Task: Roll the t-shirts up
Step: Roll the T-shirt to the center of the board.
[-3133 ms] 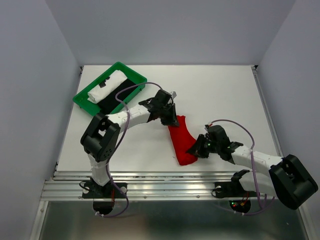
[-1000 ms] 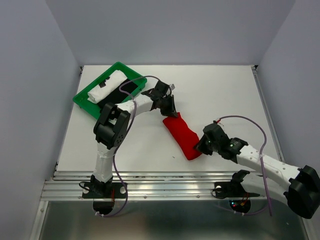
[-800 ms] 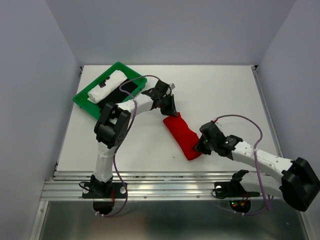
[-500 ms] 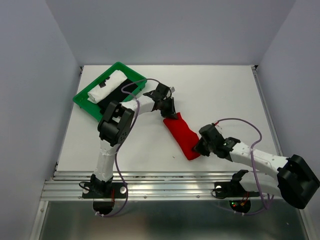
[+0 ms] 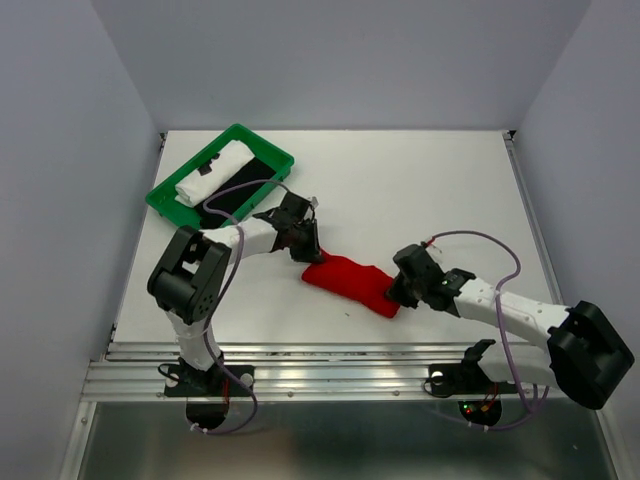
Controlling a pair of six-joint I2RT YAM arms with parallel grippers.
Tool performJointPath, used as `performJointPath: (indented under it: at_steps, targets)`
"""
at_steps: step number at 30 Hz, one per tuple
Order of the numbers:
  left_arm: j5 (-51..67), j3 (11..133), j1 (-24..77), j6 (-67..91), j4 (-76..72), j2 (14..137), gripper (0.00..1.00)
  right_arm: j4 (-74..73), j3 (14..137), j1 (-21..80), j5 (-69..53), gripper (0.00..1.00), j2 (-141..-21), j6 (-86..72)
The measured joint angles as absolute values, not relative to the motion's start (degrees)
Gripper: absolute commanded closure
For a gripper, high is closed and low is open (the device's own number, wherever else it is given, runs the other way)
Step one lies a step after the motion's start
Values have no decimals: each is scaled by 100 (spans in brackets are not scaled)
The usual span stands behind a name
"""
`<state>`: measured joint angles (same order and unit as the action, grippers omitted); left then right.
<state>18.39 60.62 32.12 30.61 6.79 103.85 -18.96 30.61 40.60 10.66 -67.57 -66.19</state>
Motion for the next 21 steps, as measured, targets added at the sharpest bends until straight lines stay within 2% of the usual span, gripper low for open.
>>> performJointPath:
  at_steps: [2,5,9,10,11,14,21]
  targets:
    - [1728,5723,3216,3041,871,9996,99,-2075,3223,4060,1210,87,-6836,-6490]
    - [1616,5527,3229,3011,1175,9620,98,-2408,3500,4058,1522,72,-6938,-6187]
    - [1487,5546,3249,2939,1483,9330,95,-2912,4091,4058,1870,65,-7199,-5658]
    - [1450,5588,3253,2917,1594,9255,93,-3041,4287,4058,1927,65,-7282,-5520]
    - [1417,5634,3253,2897,1686,9220,91,-3151,4510,4058,2016,57,-7354,-5336]
    - [1280,5867,3253,2827,1959,9078,83,-3310,5002,4058,2176,47,-7343,-4976]
    - [1068,5988,3133,2753,2112,8436,71,-3391,5266,3824,2333,45,-6663,-4298]
